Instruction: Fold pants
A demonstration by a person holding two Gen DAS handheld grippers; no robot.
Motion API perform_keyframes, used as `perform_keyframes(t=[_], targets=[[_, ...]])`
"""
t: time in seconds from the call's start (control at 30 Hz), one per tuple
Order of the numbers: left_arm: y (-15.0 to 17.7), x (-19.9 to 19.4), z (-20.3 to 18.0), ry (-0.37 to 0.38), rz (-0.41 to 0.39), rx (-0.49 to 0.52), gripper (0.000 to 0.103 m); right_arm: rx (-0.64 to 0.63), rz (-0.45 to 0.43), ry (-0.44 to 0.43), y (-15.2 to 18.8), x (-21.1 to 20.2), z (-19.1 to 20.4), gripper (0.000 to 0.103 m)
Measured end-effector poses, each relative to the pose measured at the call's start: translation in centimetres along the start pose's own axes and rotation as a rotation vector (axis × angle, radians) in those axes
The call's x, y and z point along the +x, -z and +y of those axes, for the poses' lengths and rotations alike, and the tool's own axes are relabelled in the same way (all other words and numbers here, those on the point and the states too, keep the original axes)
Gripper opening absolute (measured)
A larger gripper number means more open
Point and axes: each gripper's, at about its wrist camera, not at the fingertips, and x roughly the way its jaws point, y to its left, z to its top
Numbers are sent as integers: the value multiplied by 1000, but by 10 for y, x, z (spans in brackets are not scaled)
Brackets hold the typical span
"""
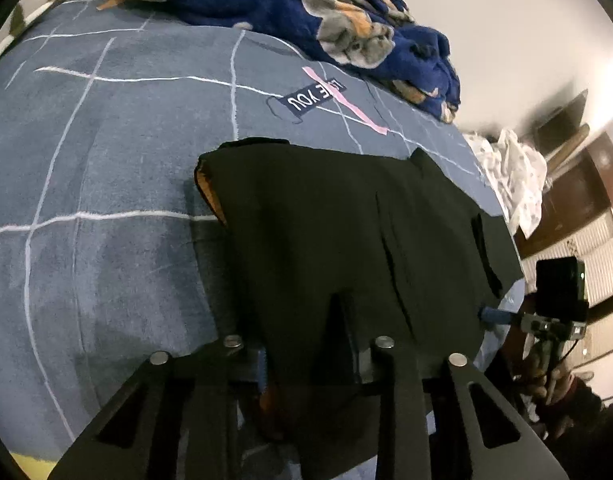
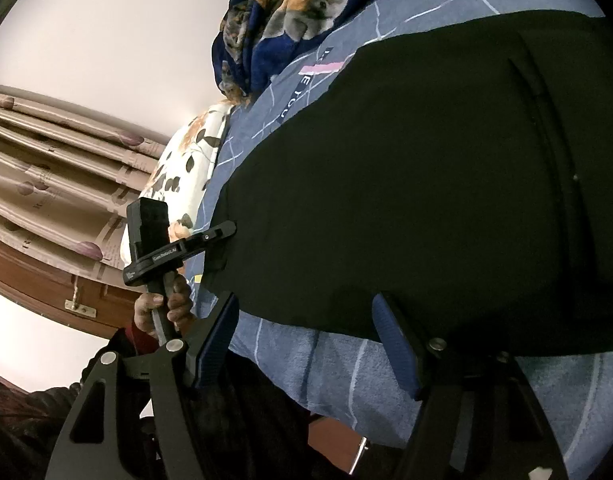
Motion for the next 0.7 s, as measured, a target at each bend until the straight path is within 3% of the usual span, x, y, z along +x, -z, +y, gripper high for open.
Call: perform_keyframes(t=[0.17,0.3,0.43,0.53,0.7], targets=[[-2,-17,-16,14,-61,-56,18,-2,-8,0,0,-1,-1,68],[-14,-38,-55,73,-93,-31,17,4,-40,-18,-4,-11,-2,69],[-26,-49,-106,120,-95,33,17,86,-82,-112,-14,-25,-14,70],[-35,-48,-149,204,-86,67,17,127,-123,-204,-23,-40,-19,71],[-52,-20,-224,327,-70,154,17,199,-216,-364,-34,-71,-30,84]])
